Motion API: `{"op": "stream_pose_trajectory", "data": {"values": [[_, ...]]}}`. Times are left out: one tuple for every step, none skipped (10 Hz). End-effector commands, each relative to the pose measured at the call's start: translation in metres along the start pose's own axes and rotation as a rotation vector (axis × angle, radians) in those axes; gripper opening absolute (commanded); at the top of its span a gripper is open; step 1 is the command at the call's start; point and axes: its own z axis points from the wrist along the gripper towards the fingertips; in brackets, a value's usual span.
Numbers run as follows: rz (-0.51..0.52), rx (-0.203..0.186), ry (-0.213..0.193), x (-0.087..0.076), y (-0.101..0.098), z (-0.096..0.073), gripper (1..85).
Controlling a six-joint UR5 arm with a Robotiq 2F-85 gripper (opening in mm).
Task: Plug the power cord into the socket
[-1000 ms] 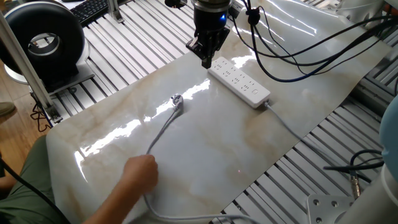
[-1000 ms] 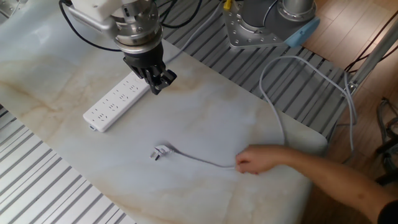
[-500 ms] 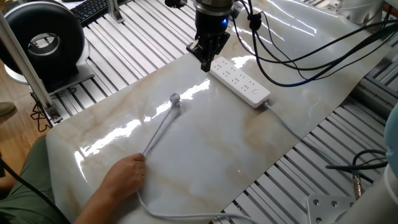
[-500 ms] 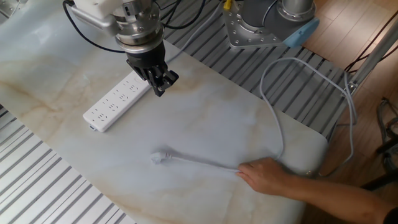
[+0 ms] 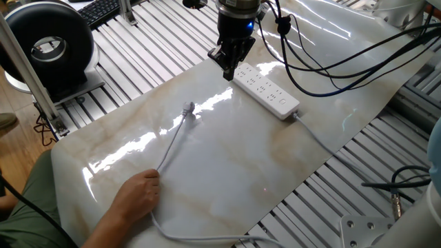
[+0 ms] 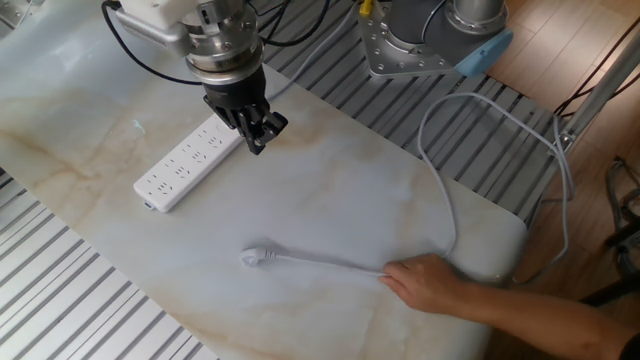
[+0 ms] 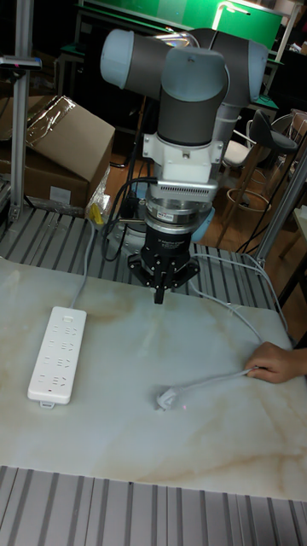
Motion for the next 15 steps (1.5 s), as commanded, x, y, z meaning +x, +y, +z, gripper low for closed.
{"op": "stream_pose_trajectory", "data": {"values": [[-0.039, -0.007, -0.017, -0.001, -0.001, 0.0, 1.0], [-0.044, -0.008, -0.021, -0.001, -0.002, 0.0, 1.0], [-0.047, -0.008, -0.021, -0.001, -0.002, 0.0, 1.0], [-0.054, -0.006, -0.026, -0.001, -0.004, 0.0, 1.0], [-0.059, -0.013, -0.029, -0.001, -0.003, 0.001, 1.0], [-0.059, -0.013, -0.029, -0.002, -0.002, 0.002, 1.0], [-0.061, -0.012, -0.029, -0.001, -0.003, 0.002, 1.0], [-0.065, -0.028, -0.04, -0.002, -0.002, 0.004, 1.0], [-0.062, -0.027, -0.046, -0.003, -0.003, 0.004, 1.0], [-0.039, -0.038, -0.055, -0.006, 0.001, 0.004, 1.0], [-0.027, -0.029, -0.054, -0.007, -0.001, 0.003, 1.0], [-0.019, -0.017, -0.048, -0.005, -0.004, 0.004, 1.0], [0.002, -0.029, -0.046, -0.005, -0.001, 0.005, 1.0], [0.008, -0.035, -0.04, -0.003, 0.001, 0.005, 1.0], [0.01, -0.052, -0.041, -0.003, 0.006, 0.006, 1.0]]}}
